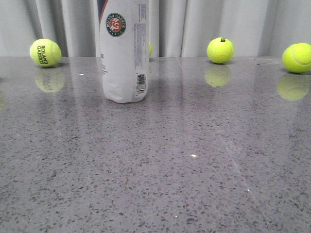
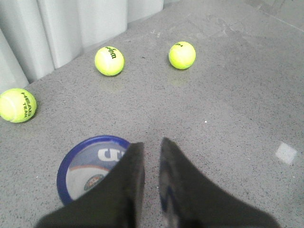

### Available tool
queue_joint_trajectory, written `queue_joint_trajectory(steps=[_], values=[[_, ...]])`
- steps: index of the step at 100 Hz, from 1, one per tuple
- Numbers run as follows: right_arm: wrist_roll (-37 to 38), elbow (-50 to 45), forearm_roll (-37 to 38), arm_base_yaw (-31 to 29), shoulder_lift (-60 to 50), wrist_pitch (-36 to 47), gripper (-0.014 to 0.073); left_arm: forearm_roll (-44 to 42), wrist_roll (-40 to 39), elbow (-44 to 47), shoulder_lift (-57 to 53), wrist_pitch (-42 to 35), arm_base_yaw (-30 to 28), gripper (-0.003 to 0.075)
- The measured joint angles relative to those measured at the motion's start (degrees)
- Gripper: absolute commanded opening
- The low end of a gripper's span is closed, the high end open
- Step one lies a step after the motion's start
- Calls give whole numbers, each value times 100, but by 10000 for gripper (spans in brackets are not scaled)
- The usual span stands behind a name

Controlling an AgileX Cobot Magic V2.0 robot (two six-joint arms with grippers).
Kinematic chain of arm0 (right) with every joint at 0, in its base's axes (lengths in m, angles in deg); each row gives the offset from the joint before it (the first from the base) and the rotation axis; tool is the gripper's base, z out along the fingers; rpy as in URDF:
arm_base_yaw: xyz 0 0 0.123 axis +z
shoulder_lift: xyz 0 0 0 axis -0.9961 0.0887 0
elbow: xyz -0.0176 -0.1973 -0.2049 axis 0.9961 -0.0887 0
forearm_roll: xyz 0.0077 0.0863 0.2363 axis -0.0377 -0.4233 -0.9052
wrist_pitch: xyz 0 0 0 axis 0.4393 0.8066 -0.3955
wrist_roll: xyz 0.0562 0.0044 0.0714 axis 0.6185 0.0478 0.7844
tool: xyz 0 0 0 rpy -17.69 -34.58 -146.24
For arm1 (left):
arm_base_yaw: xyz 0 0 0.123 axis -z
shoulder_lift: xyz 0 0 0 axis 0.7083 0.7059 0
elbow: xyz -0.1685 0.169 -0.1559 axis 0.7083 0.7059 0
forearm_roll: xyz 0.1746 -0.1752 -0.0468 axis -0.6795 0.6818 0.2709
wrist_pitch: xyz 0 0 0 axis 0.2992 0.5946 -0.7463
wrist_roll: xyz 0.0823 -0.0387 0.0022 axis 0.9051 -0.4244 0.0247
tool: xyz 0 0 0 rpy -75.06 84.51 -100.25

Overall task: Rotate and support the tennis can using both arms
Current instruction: 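Open the left gripper and lift it off the upright can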

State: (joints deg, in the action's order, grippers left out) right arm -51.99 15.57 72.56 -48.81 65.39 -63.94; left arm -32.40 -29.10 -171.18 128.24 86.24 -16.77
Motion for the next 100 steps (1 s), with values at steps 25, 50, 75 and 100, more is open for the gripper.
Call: queue_joint_trajectory(steps=[25,50,75,100], values=[[0,0,0,0,0,0,-69,0,0,1684,-971,-963,0,-20],[0,0,0,0,0,0,-69,0,0,3712,-2099,-2233,0,-20],[0,0,0,0,0,0,-69,65,0,5188,-3045,-2890,0,-20],[0,0,0,0,0,0,-69,98,0,6554,-3895,-3460,-111,-20]])
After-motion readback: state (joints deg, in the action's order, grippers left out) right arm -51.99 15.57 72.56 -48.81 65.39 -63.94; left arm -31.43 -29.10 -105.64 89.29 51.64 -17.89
